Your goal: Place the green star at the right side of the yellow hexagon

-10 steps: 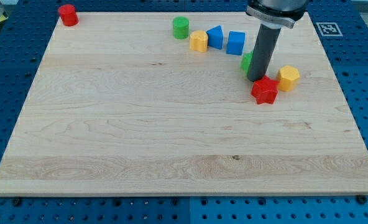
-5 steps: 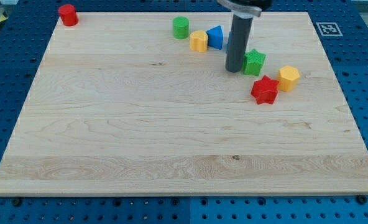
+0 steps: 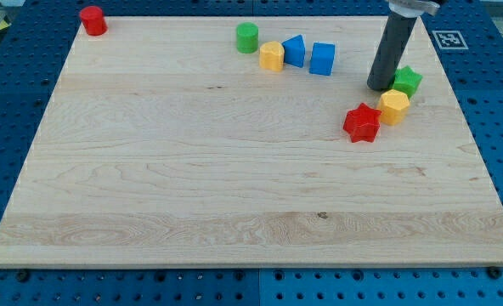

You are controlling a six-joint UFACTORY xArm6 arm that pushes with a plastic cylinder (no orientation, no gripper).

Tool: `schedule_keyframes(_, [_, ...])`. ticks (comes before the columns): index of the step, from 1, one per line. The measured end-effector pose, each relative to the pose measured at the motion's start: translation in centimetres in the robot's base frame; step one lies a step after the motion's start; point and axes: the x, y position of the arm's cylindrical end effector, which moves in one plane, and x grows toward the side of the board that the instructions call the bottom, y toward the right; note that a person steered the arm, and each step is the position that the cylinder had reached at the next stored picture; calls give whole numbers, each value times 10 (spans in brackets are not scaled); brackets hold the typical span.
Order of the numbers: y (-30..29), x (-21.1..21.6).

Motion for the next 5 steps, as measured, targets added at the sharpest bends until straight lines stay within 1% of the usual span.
schedule_keyframes(2, [-4, -26])
schedule_keyframes(5, [33, -22])
